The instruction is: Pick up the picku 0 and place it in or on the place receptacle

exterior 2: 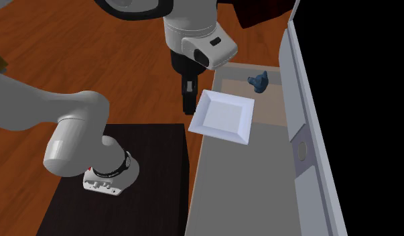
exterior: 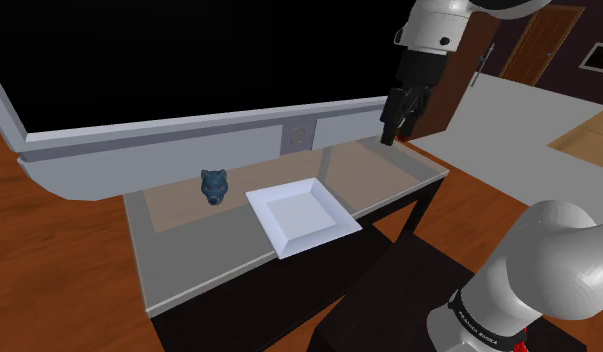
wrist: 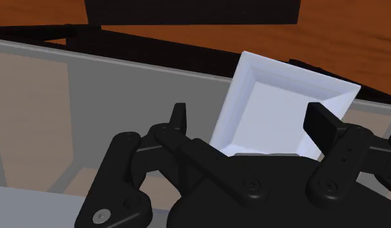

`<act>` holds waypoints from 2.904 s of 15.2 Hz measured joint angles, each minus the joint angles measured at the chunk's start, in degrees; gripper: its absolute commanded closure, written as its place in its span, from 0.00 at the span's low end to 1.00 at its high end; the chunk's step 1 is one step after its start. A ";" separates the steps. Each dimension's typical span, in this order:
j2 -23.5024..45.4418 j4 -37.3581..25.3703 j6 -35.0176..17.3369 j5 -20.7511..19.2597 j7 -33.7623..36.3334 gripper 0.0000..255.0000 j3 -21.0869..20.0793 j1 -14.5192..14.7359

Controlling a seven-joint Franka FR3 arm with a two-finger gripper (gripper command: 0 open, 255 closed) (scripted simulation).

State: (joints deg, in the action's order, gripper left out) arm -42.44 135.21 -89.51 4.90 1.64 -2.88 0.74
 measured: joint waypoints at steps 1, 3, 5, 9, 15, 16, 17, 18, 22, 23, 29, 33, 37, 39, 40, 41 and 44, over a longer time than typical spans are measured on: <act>0.00 0.00 0.00 0.00 0.00 0.00 0.00 0.00; 1.70 -0.38 -1.55 0.52 0.63 0.00 -0.69 0.23; 4.71 -0.79 -4.56 1.61 2.17 0.00 -2.32 0.78; 11.35 -3.00 -9.91 3.05 4.79 0.00 -5.04 1.56; 23.28 -9.22 -17.10 3.60 9.05 0.00 -9.04 2.40; 25.24 -10.07 -18.45 3.57 10.04 0.00 -9.85 2.66; 27.07 -11.45 -19.17 3.43 11.01 0.00 -10.55 2.88; 28.95 -12.85 -19.89 3.19 11.69 0.00 -11.04 2.98; 36.76 -18.23 -23.13 1.68 14.49 0.00 -12.81 3.54; 38.98 -19.96 -23.86 1.12 15.65 0.00 -13.43 3.93; 52.20 -32.24 -25.68 -3.07 20.55 0.00 -15.00 6.03; 58.95 -39.10 -25.93 -5.40 23.04 0.00 -15.30 7.87; 60.59 -38.27 -28.41 -5.94 23.36 0.00 -15.19 8.18; 61.18 -37.33 -29.93 -6.14 23.53 0.00 -15.15 8.31; 61.48 -37.29 -30.25 -6.24 23.58 0.00 -15.12 8.37; 61.59 -37.23 -30.43 -6.28 23.64 0.00 -15.12 8.42; 61.74 -37.27 -30.56 -6.34 23.71 0.00 -15.12 8.48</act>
State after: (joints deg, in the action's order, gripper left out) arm 19.31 97.94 -120.06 -1.44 25.35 -18.01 9.22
